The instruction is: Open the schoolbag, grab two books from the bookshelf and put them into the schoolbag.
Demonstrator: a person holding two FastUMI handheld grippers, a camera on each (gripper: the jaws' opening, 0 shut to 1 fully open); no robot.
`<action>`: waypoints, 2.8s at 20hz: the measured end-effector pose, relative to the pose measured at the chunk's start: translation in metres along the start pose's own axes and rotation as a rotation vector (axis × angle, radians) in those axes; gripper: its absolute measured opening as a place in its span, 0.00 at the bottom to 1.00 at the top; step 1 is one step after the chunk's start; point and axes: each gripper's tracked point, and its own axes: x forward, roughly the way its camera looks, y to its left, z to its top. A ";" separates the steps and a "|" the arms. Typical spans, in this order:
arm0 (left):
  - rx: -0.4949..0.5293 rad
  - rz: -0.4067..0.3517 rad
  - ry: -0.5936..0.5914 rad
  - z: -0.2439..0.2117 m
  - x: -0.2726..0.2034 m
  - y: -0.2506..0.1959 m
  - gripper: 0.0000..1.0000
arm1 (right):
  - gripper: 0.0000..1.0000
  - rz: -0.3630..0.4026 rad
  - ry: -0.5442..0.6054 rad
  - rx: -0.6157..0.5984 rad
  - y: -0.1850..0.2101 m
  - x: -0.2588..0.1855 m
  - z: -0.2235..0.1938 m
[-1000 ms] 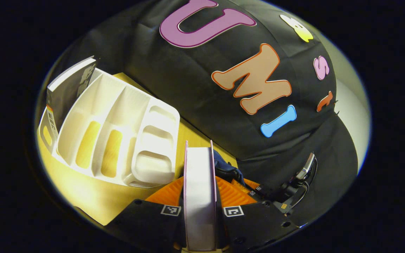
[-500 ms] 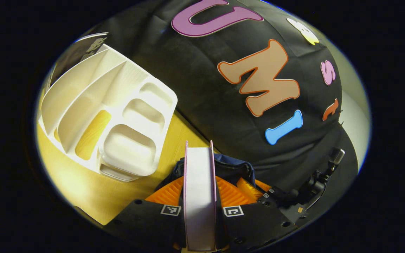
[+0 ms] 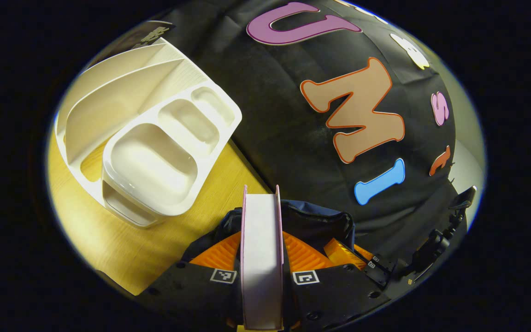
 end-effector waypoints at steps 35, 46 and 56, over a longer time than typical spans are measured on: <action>0.154 0.014 0.114 -0.077 0.093 -0.019 0.90 | 0.10 0.123 -0.066 0.120 0.012 -0.001 0.025; 0.354 -0.054 0.020 -0.001 0.019 -0.071 0.94 | 0.10 0.078 -0.058 0.116 0.007 0.002 0.026; 0.495 -0.037 -0.185 0.137 -0.035 -0.079 0.94 | 0.10 0.003 -0.038 0.085 0.010 0.005 0.027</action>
